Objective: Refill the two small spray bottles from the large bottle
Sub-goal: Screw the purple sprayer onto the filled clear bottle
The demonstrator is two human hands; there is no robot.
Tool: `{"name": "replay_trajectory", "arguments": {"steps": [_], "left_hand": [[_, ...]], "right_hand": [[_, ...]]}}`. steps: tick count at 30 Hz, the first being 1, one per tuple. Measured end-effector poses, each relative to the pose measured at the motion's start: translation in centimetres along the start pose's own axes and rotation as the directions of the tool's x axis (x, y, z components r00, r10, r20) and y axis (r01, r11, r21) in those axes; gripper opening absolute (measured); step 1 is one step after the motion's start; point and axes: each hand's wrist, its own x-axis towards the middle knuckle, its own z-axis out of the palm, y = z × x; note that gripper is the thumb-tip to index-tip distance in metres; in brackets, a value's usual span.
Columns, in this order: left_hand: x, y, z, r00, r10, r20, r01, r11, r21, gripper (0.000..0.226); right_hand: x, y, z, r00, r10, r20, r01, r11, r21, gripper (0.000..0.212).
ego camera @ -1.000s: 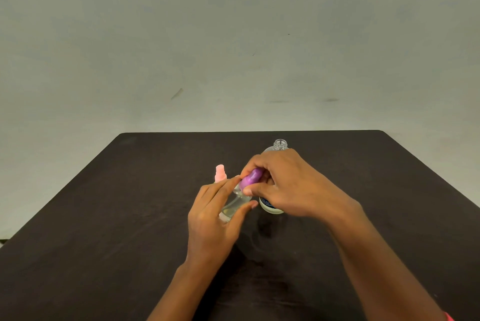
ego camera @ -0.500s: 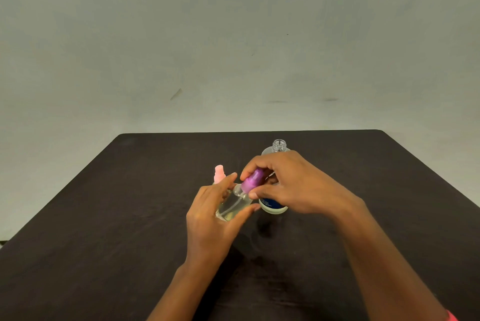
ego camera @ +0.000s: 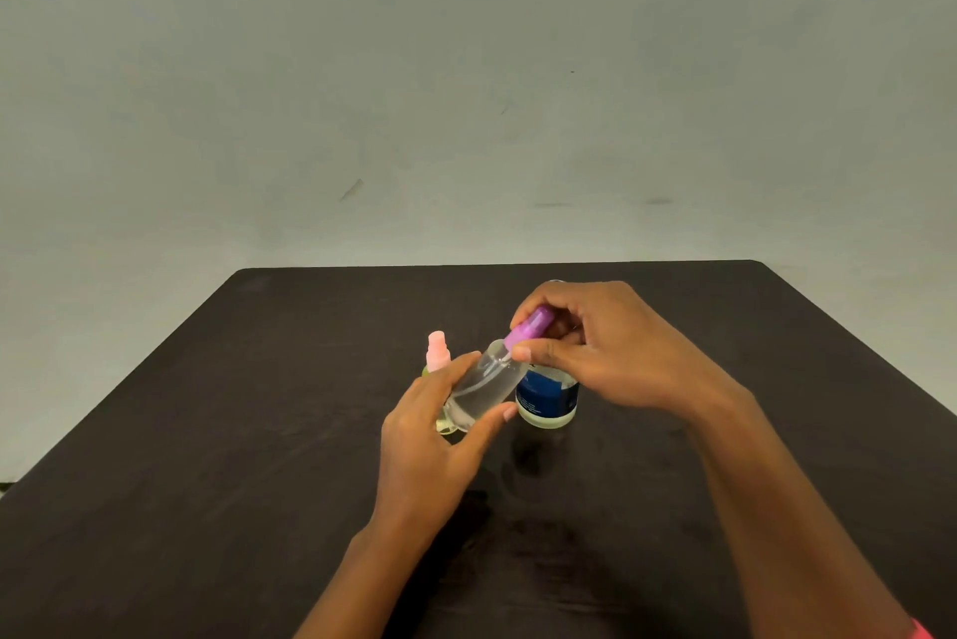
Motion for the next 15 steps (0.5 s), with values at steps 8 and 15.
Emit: {"name": "replay_trajectory", "arguments": {"steps": [8,15], "left_hand": [[0.0,0.0,-0.1,0.999,-0.050,-0.018,0.050,0.999,0.015,0.052],[-0.1,0.1,-0.1,0.999,-0.025,-0.038,0.024,0.999,-0.027,0.051]], "right_hand": [[0.0,1.2,-1.1,0.991,0.078,-0.107,-0.057,0.981,0.185,0.010],[-0.1,1.3,-1.6,0.994,0.081,-0.080,-0.054,0.954,0.296,0.010]]}}
